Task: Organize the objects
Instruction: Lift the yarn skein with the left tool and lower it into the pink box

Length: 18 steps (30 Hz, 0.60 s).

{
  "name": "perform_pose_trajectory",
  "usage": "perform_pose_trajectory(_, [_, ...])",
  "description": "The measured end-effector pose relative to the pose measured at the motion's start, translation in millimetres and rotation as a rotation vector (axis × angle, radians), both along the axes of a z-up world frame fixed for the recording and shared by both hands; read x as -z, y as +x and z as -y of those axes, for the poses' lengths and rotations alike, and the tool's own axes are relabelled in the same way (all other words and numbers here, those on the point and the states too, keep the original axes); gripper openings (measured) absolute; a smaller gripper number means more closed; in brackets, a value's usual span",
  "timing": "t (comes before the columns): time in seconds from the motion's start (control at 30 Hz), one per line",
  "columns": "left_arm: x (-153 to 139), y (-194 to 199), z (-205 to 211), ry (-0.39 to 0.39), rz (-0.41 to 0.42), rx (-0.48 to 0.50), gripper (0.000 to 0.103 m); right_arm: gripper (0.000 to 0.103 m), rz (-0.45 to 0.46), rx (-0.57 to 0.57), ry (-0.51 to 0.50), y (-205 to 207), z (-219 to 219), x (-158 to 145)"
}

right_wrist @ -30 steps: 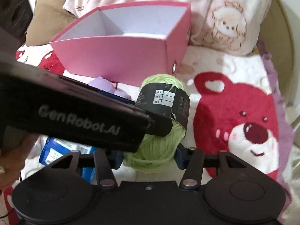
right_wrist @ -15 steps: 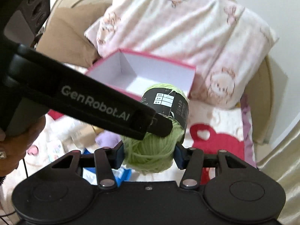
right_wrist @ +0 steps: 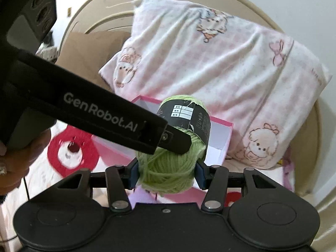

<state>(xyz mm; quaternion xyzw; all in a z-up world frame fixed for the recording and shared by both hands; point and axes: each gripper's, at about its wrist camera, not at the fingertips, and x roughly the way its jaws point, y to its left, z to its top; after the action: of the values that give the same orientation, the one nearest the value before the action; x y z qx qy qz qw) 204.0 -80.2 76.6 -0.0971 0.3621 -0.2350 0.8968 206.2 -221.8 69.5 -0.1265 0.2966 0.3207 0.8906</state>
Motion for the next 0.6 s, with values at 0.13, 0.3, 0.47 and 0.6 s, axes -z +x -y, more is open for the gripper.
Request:
perform_pose_trajectory(0.13, [17.1,44.8,4.1,0.044,-0.045,0.000,0.056,0.057,-0.090,0.042,0.059,45.0,-7.2,19.2])
perform_pose_trajectory(0.3, [51.3,93.7,11.3,0.107,-0.103,-0.029,0.055,0.056,-0.210,0.110,0.119,97.4,-19.1,54.2])
perform_pose_trajectory(0.47, [85.5,131.8,7.9,0.064,-0.164,-0.009,0.055,0.056,-0.244,0.169,0.102,127.7,-26.3,83.7])
perform_pose_trajectory(0.6, [109.4,152.4,4.7,0.003,-0.231,0.015,0.055,0.056,-0.245,0.205,0.022,143.2,-30.8,97.2])
